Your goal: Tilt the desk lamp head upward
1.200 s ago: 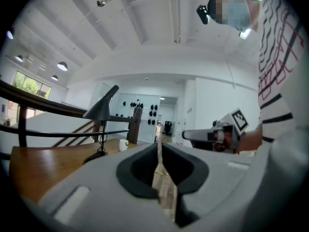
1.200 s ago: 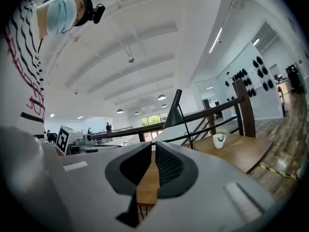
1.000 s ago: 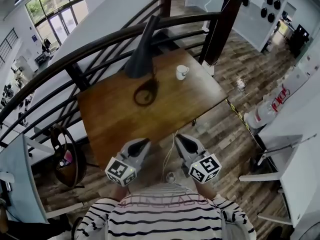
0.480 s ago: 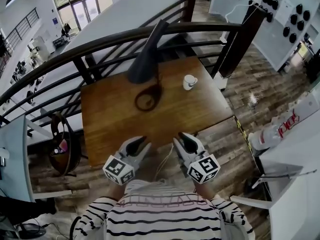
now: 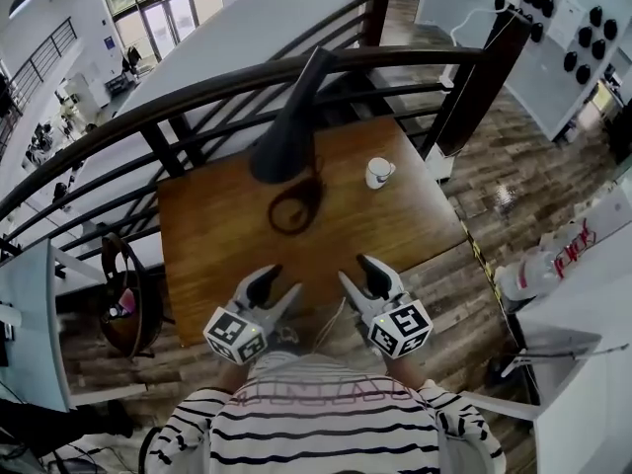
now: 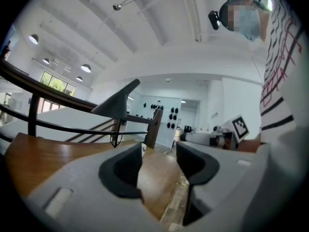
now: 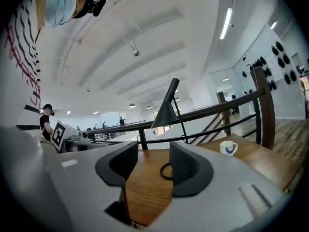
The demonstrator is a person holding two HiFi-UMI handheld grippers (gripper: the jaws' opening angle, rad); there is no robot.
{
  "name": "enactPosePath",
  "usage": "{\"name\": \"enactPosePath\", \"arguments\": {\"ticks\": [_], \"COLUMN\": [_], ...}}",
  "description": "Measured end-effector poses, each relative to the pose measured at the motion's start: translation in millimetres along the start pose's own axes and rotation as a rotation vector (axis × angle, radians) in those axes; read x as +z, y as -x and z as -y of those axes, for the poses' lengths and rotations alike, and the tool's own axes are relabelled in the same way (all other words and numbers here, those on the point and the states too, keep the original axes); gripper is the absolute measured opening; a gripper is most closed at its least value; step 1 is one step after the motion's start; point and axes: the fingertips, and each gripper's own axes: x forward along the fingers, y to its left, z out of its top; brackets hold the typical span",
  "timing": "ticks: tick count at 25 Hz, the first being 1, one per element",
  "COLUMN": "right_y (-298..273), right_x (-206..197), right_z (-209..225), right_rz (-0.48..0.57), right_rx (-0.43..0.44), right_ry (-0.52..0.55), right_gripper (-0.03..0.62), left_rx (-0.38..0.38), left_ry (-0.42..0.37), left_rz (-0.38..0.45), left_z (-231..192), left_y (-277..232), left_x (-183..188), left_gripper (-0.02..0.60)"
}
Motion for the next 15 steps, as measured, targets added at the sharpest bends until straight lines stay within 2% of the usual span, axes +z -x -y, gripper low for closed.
{"name": "enactPosePath", "arguments": {"ticks": [5, 10, 15], "right_y": [-36, -75, -101], "right_x": [4, 14, 13], "right_z": [9, 14, 21], "right_rz": [-0.007, 0.01, 0.011], "right_rx": [-0.046, -0.081, -0.114], "right_ry": [0.012, 0.01, 0.011], "right_gripper": [0.222, 0.229, 0.229], "left_rx": [-0.024, -0.052, -0.076], "left_ry": [0.021, 0.012, 0.027], "left_rz": [0.0, 0.013, 0.019], "left_z": [-40, -79, -108], "left_y": [-10, -16, -19], "left_x": [13, 34, 39], "left_gripper": [0.259, 0.262, 0.262]}}
